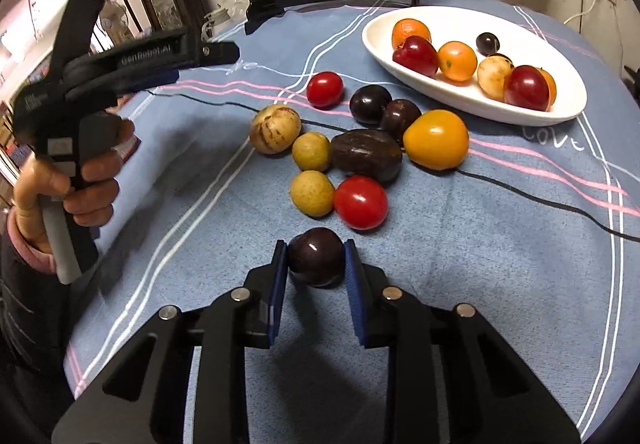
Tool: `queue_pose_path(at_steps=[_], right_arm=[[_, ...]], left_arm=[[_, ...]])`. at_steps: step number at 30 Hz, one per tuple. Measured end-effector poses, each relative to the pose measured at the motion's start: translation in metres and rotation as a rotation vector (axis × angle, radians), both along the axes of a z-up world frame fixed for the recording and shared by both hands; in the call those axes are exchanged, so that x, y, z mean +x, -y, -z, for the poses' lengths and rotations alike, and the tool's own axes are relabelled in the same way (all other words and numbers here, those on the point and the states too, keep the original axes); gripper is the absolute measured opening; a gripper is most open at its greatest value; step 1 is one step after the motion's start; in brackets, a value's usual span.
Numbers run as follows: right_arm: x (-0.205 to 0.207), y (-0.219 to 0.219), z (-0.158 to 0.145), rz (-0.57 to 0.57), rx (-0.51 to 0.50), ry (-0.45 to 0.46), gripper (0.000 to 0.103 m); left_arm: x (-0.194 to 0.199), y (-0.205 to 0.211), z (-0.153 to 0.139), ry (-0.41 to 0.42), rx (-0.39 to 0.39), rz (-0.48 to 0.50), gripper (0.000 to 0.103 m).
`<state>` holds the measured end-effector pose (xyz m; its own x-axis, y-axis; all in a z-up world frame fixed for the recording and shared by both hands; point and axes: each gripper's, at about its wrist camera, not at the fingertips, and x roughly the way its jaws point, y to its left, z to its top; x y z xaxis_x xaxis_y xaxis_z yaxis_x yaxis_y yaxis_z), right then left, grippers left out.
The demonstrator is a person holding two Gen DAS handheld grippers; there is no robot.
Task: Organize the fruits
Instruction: 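Grasp another dark purple plum from the pile with the right tool, then grasp the pale onion-like fruit with the left tool while the right holds the plum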
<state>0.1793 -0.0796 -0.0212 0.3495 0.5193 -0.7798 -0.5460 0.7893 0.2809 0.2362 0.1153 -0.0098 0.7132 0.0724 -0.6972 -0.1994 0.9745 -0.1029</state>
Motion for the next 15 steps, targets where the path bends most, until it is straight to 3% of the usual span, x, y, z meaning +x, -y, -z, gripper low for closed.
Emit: queue_pose_path(at_steps=[4,10,12,15], right_arm=[[0.003,0.019,-0.013,0.066,0.070,0.037,0.029],[0.009,0.032,-0.013,0.130,0.089,0.026,0.028],[0.010,0.033,-0.013,0.139,0.084,0.025,0.028],[0.011,0.032,-0.013,0.141,0.081,0.024,0.028]], left_arm=[[0.002,0.000,0.003,-0.013,-0.032,0.024,0.101],[0.006,0.020,0.011,-0.046,-0.077,0.175,0.098],[0.005,0.028,0.013,-0.051,-0.072,0.223,0.091],[0.001,0.040,0.017,-0.060,-0.030,0.283,0.071]])
